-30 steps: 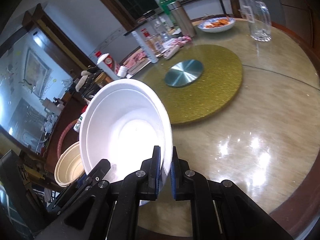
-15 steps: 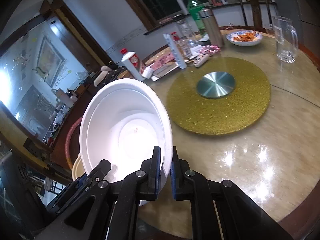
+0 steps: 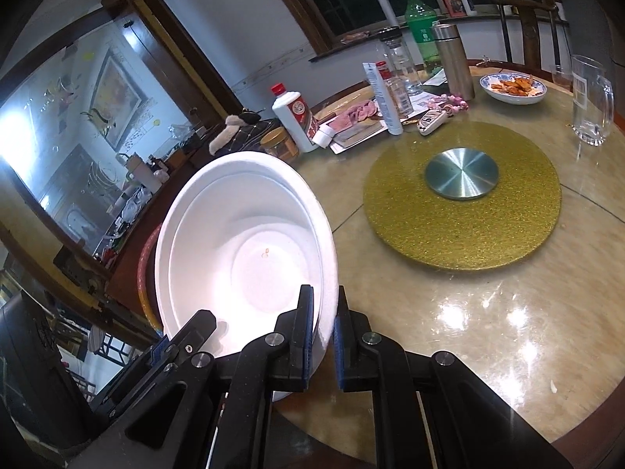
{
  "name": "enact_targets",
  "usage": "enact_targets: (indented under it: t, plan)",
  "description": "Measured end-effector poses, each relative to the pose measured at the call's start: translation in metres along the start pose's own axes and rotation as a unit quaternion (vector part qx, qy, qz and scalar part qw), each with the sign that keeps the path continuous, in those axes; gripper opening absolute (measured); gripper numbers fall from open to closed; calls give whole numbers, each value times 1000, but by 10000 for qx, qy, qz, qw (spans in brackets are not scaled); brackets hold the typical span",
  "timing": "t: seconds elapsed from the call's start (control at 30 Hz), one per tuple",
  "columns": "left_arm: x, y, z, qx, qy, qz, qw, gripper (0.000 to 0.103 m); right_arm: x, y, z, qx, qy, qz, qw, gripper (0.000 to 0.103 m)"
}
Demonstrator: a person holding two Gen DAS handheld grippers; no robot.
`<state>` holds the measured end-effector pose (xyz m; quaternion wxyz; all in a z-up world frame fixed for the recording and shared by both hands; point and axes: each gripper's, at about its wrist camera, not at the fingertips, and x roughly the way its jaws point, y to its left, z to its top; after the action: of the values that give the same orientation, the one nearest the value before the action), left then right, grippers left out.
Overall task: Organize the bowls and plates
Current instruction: 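Lower the white bowl with both grippers into the beige bowl on the stack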
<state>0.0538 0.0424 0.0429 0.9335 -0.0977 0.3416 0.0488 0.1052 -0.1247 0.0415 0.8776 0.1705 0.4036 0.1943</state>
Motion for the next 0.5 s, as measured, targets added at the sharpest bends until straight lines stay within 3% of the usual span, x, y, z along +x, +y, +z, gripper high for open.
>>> enact_targets:
  t: [0.5]
  plan:
    - [-18, 21, 3, -126, -107, -23, 9999, 16, -3, 28, 0, -280, -11, 13, 9996, 10]
